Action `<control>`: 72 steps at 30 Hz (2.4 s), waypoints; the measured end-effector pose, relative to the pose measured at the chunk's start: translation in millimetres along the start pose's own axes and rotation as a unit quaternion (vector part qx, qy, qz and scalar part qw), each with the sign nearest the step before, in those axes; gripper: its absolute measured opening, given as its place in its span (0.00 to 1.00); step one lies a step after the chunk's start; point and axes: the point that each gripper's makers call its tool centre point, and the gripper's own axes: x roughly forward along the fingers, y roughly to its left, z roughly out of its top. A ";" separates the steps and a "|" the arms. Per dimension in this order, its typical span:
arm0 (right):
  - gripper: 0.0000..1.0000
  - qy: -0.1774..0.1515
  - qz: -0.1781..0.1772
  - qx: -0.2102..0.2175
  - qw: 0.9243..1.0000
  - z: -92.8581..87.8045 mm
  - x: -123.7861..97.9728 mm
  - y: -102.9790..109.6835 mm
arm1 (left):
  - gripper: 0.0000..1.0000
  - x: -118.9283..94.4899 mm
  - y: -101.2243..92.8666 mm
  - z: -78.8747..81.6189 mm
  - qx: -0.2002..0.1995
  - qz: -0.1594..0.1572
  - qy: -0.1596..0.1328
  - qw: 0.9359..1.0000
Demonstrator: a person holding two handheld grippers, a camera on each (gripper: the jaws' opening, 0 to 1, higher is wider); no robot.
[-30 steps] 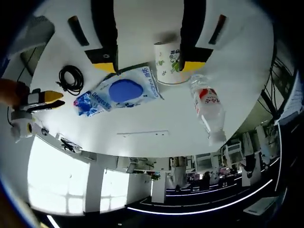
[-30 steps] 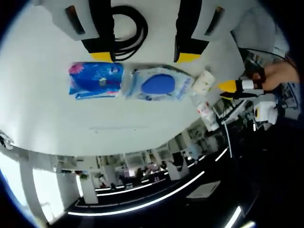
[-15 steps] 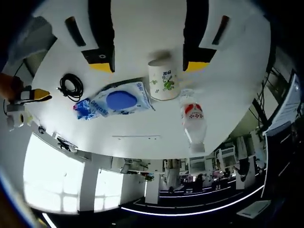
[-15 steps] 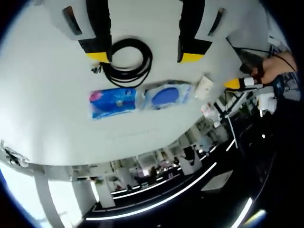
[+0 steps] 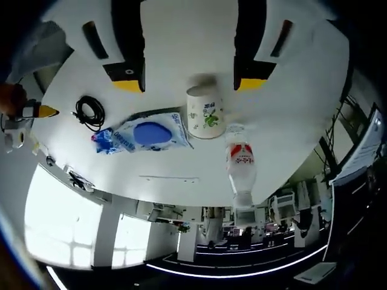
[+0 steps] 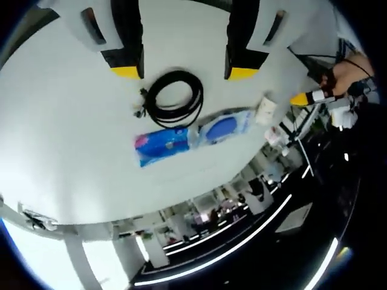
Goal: Arrange the tabletop items into an orderly group along one side of the table until the central work area is clear of visible clutter.
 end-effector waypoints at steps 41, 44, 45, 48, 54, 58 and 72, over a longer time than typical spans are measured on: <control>0.48 0.030 0.022 -0.003 0.999 -13.5 -11.9 4.1 | 0.56 89.9 27.1 -15.9 -0.025 0.000 0.112 0.993; 0.48 0.033 0.025 -0.005 0.999 -14.3 -11.3 6.3 | 0.54 97.8 30.6 -22.3 -0.019 0.007 0.127 0.992; 0.48 0.034 0.025 -0.003 0.999 -15.0 -10.7 6.3 | 0.53 99.1 30.1 -24.2 -0.019 0.006 0.132 0.991; 0.47 0.036 0.025 0.001 0.999 -16.0 -8.9 6.9 | 0.49 102.5 30.0 -27.8 -0.015 0.007 0.142 0.990; 0.47 0.037 0.027 0.002 0.999 -14.6 -5.6 8.2 | 0.40 99.0 28.7 -25.5 -0.012 0.016 0.137 0.990; 0.47 0.037 0.026 0.005 0.999 -13.7 -4.1 6.9 | 0.39 95.5 27.3 -19.5 -0.021 0.012 0.119 0.993; 0.46 0.041 0.042 0.009 0.998 -14.3 4.9 22.1 | 0.39 59.7 16.8 0.6 -0.039 -0.016 0.046 0.998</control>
